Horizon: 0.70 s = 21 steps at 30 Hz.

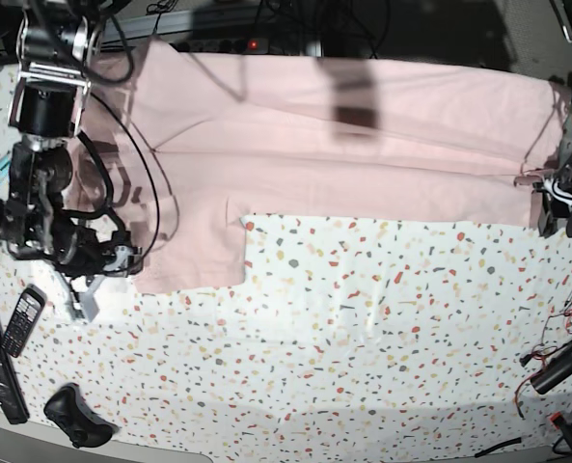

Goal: Fold the T-shirt properly
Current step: 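Grasp the shirt side edge near the right gripper and lift it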

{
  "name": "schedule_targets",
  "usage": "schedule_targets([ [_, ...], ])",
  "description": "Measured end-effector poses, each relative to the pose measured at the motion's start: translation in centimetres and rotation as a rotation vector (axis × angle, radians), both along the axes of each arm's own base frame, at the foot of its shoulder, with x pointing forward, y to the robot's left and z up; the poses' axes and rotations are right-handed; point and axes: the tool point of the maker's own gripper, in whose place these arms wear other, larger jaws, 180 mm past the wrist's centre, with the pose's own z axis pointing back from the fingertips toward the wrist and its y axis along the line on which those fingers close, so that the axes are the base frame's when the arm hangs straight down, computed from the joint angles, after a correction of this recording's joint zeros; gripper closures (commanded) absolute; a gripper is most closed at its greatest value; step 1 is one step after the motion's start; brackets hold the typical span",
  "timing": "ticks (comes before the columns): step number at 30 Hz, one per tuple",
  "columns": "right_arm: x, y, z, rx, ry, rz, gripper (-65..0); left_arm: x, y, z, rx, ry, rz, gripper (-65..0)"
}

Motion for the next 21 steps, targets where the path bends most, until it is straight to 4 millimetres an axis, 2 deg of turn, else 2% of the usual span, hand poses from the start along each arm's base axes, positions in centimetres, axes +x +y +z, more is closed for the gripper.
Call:
schedule_targets([
  [2,1.3,-0.4,0.0,-0.007,0.021,-0.007,-29.7,0.1,0.0,0.1,-0.001,-0.004,0.000,-30.5],
  [5,4.0,-0.7,1.3,0.015,0.009,-0.026,-29.6,0.0,0.0,0.0,0.000,-0.003,0.000,-30.5],
  [7,4.7,-0.9,1.0,0.045,0.034,-0.045,-29.6,0.0,0.0,0.0,0.000,-0.003,0.000,-30.5],
  [12,3.3,-0.6,-2.4,0.098,0.177,-0.077,-29.6,0.0,0.0,0.0,0.000,-0.003,0.000,-30.5],
  [19,3.2,0.1,-3.5,0.094,0.211,-0.070,-29.4,0.0,0.0,0.0,0.000,-0.002,0.000,-30.5],
  [21,3.2,0.8,-3.7,0.098,0.213,-0.061,-26.0,0.0,0.0,0.0,0.000,-0.002,0.000,-30.5],
])
